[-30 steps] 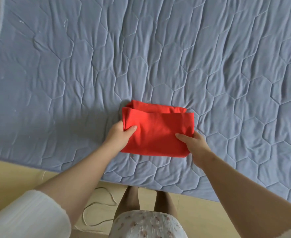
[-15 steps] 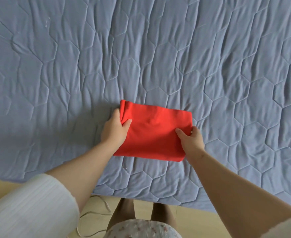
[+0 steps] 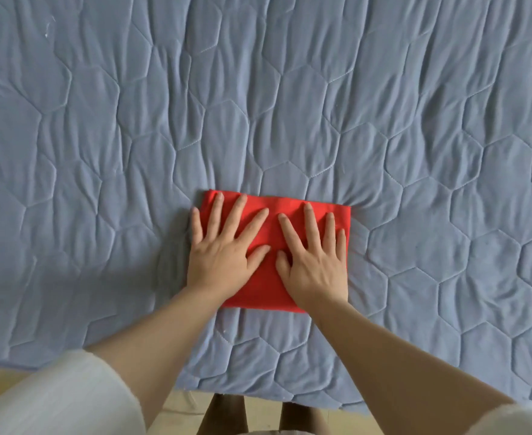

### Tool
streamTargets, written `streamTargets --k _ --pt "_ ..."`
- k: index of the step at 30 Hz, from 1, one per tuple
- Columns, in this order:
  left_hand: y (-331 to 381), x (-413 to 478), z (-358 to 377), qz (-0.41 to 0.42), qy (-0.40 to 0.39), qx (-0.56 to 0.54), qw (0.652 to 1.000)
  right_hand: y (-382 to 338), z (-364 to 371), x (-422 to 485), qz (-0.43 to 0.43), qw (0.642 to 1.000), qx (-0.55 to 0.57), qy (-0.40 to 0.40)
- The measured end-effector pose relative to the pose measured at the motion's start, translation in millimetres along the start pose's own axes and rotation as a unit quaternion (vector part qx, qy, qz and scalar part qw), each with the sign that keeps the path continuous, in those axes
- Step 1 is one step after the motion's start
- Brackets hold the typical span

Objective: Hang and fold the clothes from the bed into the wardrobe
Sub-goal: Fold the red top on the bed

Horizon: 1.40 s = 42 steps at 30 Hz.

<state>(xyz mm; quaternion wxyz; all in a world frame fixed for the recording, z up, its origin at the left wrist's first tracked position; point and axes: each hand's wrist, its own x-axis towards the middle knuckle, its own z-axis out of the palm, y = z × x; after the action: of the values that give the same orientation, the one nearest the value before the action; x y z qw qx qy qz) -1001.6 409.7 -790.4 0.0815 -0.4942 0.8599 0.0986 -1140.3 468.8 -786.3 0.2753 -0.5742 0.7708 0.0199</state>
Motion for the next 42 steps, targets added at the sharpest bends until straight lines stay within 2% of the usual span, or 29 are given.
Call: streamTargets --k 2,5,8,12,14,16,19,21,22,23,25,26,27,29,32,36,42 --pt "-6 6 11 0.008 -0.011 0.003 1.000 5 12 8 0.001 1.000 -0.023 -0.003" --pt "-6 8 25 0.011 0.007 0.010 1.000 7 23 11 -0.007 0.997 -0.062 0.046" --pt "-8 12 34 0.012 0.009 0.013 1.000 11 30 18 -0.016 0.994 -0.085 0.061" --pt "-7 11 29 0.006 -0.026 -0.033 0.999 14 29 20 -0.007 0.999 -0.038 -0.005" --pt "-7 5 22 -0.029 -0.026 -0.076 0.996 18 22 14 -0.012 1.000 0.005 0.000" --pt "-7 -4 16 -0.128 -0.016 -0.142 0.981 24 14 2 0.023 0.996 0.075 0.040" --pt "-8 -22 9 -0.309 -0.008 -0.282 0.908 34 8 -18 0.168 0.964 0.197 0.055" --pt "-10 -29 6 -0.360 -0.035 -0.390 0.847 34 5 -24 0.195 0.945 0.262 0.023" --pt "-12 -28 3 -0.387 -0.060 -0.447 0.804 32 3 -23 0.200 0.924 0.325 0.018" --pt "-15 -25 -2 -0.420 -0.097 -0.516 0.740 29 0 -22 0.209 0.892 0.401 0.016" --pt "-20 -17 -15 -0.468 -0.199 -0.635 0.581 24 -8 -18 0.252 0.819 0.515 0.010" --pt "-20 -16 -23 -0.473 -0.253 -0.657 0.530 25 -12 -18 0.286 0.791 0.540 0.001" --pt "-21 -15 -28 -0.464 -0.289 -0.669 0.504 27 -18 -16 0.322 0.769 0.552 -0.015" --pt "-22 -17 -34 -0.449 -0.312 -0.670 0.502 32 -34 -17 0.378 0.726 0.568 -0.085" --pt "-26 -30 -50 -0.444 -0.308 -0.679 0.496 24 -65 -26 0.404 0.675 0.581 -0.210" --pt "-41 -64 -83 -0.446 -0.286 -0.713 0.459 -2 -93 -47 0.384 0.648 0.600 -0.267" --pt "-82 -117 -168 -0.431 -0.260 -0.745 0.439 -60 -146 -75 0.320 0.632 0.631 -0.314"
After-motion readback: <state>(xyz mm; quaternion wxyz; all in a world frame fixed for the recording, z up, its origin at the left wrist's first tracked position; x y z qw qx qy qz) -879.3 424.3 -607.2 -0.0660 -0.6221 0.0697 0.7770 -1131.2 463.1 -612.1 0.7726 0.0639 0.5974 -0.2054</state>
